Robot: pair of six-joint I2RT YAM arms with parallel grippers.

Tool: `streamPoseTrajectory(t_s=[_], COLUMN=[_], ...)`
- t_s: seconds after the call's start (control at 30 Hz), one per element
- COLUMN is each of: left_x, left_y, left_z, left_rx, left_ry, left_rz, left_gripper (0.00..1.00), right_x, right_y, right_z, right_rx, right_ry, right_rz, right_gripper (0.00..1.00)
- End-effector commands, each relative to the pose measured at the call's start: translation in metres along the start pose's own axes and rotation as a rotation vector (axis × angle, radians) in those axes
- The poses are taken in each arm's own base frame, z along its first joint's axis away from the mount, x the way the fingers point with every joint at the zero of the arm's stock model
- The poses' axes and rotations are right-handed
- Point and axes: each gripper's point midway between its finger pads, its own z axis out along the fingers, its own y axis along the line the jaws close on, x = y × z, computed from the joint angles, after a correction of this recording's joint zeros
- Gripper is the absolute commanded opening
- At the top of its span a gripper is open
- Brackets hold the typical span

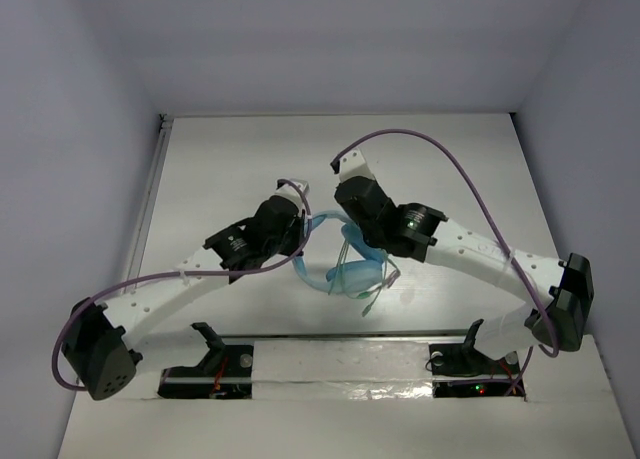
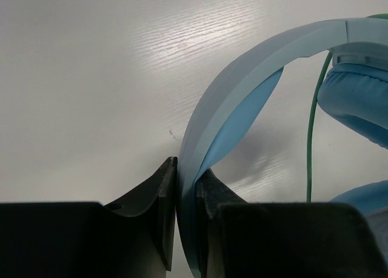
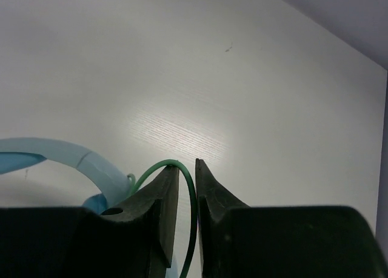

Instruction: Wrap the headphones

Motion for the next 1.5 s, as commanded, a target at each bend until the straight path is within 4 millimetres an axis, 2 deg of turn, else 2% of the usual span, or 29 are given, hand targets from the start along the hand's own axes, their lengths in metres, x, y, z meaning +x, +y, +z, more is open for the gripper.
streamPoseTrajectory(t_s=[0.0,0.1,0.2,0.3,0.37,0.43,0.47,0.67,0.83,0.97,1.0,1.07,1.13,1.23,1.27,1.3,1.33,1.4,1.43,1.47], left_x=[-0.013,-0.006,-0.007,-0.016,-0.029,-0.033,-0.036,-0.052,-0.070,-0.083,-0.083,-0.085,-0.079,-0.073,-0.076,-0.076,-0.080,-0.078,-0.077,-0.072], left_y=[-0.030,-0.024,-0.024,-0.031,-0.033,-0.034,-0.035,-0.031,-0.023,-0.004,-0.012,-0.021,-0.028,-0.032,-0.031,-0.036,-0.033,-0.043,-0.042,-0.039], left_z=[-0.006,0.004,0.008,0.003,-0.009,-0.017,-0.021,-0.035,-0.046,-0.051,-0.054,-0.061,-0.063,-0.065,-0.067,-0.071,-0.073,-0.079,-0.078,-0.073], left_rx=[0.134,0.089,0.081,0.116,0.133,0.146,0.153,0.162,0.138,0.097,0.146,0.217,0.275,0.330,0.339,0.371,0.375,0.441,0.435,0.419], left_ry=[0.008,0.037,0.039,0.014,-0.036,-0.049,-0.059,-0.091,-0.125,-0.155,-0.157,-0.166,-0.143,-0.125,-0.139,-0.140,-0.151,-0.148,-0.135,-0.112], left_rz=[0.024,0.028,0.032,0.035,0.032,0.033,0.034,0.046,0.100,0.112,0.125,0.143,0.157,0.162,0.157,0.159,0.150,0.163,0.160,0.153], left_gripper=[0.00,0.00,0.00,0.00,0.00,0.00,0.00,0.00,0.00,0.00,0.00,0.00,0.00,0.00,0.00,0.00,0.00,0.00,0.00,0.00], right_x=[-0.043,-0.057,-0.060,-0.052,-0.039,-0.027,-0.031,-0.012,0.007,0.019,0.022,0.025,0.025,0.013,0.011,0.009,0.010,0.010,0.010,0.003], right_y=[-0.012,-0.008,-0.009,-0.005,-0.004,-0.006,-0.006,-0.025,-0.020,-0.023,-0.027,-0.024,-0.031,-0.040,-0.040,-0.044,-0.048,-0.047,-0.050,-0.051], right_z=[-0.008,-0.017,-0.022,-0.012,0.000,0.008,0.004,0.004,0.006,0.008,0.012,0.016,0.021,0.024,0.023,0.024,0.026,0.029,0.031,0.028], right_rx=[0.016,-0.056,-0.077,-0.048,-0.003,0.002,-0.016,0.040,0.024,0.028,0.041,0.029,0.047,0.040,0.035,0.034,0.038,0.028,0.030,0.025], right_ry=[-0.121,-0.166,-0.172,-0.144,-0.095,-0.071,-0.095,-0.061,-0.021,0.018,0.023,0.027,0.024,-0.016,-0.026,-0.034,-0.030,-0.027,-0.022,-0.038], right_rz=[0.115,0.147,0.146,0.113,0.084,0.097,0.148,0.207,0.252,0.269,0.275,0.279,0.292,0.321,0.323,0.327,0.332,0.327,0.330,0.340], right_gripper=[0.23,0.21,0.17,0.13,0.13,0.13,0.14,0.21,0.32,0.38,0.38,0.36,0.35,0.32,0.30,0.28,0.22,0.14,0.05,0.04])
